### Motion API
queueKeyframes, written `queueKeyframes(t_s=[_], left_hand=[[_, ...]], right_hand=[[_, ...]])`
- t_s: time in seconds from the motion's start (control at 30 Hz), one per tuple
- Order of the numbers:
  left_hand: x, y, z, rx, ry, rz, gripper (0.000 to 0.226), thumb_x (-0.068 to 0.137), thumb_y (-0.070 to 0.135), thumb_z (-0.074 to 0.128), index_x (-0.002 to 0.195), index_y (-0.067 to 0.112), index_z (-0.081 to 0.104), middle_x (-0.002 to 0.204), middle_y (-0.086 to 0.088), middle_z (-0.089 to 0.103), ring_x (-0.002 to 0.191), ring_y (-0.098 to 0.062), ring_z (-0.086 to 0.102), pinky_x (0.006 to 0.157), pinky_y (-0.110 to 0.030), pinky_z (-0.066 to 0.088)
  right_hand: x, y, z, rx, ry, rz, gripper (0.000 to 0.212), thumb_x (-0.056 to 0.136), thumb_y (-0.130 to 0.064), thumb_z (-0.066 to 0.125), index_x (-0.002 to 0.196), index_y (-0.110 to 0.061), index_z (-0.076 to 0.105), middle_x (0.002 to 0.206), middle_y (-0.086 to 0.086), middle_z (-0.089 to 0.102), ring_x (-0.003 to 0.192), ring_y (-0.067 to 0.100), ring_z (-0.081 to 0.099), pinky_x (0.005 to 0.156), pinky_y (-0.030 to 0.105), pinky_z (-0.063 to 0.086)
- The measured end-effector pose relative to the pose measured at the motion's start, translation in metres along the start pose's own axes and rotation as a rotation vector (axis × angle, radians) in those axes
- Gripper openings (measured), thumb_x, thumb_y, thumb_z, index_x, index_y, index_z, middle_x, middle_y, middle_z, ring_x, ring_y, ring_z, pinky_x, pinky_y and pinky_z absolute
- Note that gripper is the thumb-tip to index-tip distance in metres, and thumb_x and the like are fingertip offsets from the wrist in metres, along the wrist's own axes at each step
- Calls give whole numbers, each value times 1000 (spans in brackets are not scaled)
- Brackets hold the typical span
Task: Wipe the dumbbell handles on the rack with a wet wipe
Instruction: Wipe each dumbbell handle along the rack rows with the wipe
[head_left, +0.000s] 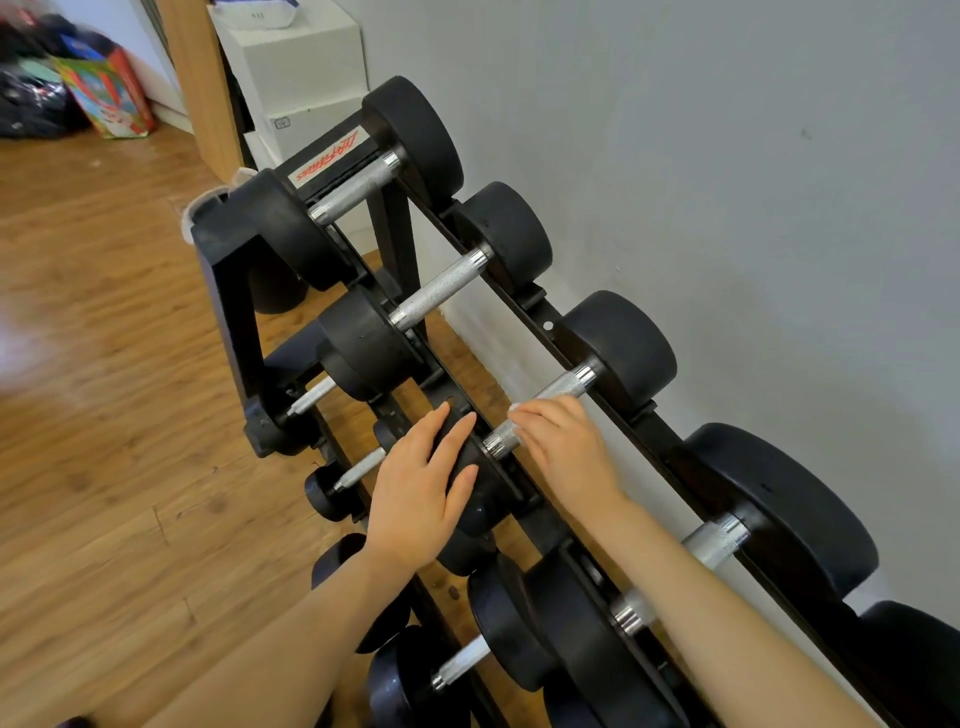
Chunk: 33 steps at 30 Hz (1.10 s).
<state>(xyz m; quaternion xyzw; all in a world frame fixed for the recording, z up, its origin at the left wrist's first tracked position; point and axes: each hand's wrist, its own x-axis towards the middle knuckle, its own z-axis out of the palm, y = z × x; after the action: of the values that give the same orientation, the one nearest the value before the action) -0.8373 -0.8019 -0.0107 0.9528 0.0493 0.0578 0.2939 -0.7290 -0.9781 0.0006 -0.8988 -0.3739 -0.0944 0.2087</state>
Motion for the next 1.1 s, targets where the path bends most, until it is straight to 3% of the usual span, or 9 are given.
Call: queueKeyframes(t_s=[0.13,0.27,0.37,0.5,0.63,0.8,0.93,1.1], left_hand=[[-2,-4,-1,-4,-5,19,55,100,48,32,150,26,37,155,-6,37,139,-26,40,112,-43,36],[-3,-4,1,-25,10,10,54,99,47,35,150,28,35,155,-6,37,139,-27,40,110,-44,36],[-2,-5,2,-32,8,13,54,99,46,35,150,29,35,155,-7,37,138,-27,41,110,-46,38],[-2,-6,3,-26,19,17,54,98,45,37,150,28,36,154,-7,39,137,-27,42,108,-42,35],[-3,-8,4,-47,10,8,55,98,47,37,150,29,35,156,-7,36,139,-27,39,110,-40,32],[-9,-17,6,-114,-26,-50,63,96,59,29,153,34,24,160,-2,26,145,-24,29,114,-42,31],[-10,-17,7,-126,-27,-65,62,95,62,25,152,40,15,161,0,23,145,-21,27,114,-42,33],[-10,-18,8,-134,-31,-71,64,95,62,26,154,37,20,161,1,22,145,-21,26,113,-40,31]], right_hand=[[8,5,-3,-56,-49,-149,33,73,-5,80,106,-7,73,104,3,71,102,16,50,82,32,51],[11,8,-6,-72,-111,-177,26,85,-16,64,109,-15,73,108,-3,69,107,16,56,103,32,36],[10,9,-5,-95,-183,-223,29,84,-12,70,113,-16,70,113,-2,68,111,17,58,110,34,30],[12,11,-7,-93,-181,-143,35,80,-6,75,114,-13,70,113,1,68,111,19,60,110,33,29],[10,0,-3,-93,-254,-270,41,76,-2,76,116,-11,68,115,4,68,112,20,61,110,35,30],[7,8,-8,-111,-182,-188,46,73,0,78,117,-11,69,117,4,68,115,22,60,111,36,32],[1,-4,0,-105,-225,-306,45,75,-2,74,119,-9,65,120,5,65,118,22,57,113,35,29],[4,1,2,-86,-149,-151,44,76,-5,79,118,-10,67,116,4,68,114,20,59,111,35,36]])
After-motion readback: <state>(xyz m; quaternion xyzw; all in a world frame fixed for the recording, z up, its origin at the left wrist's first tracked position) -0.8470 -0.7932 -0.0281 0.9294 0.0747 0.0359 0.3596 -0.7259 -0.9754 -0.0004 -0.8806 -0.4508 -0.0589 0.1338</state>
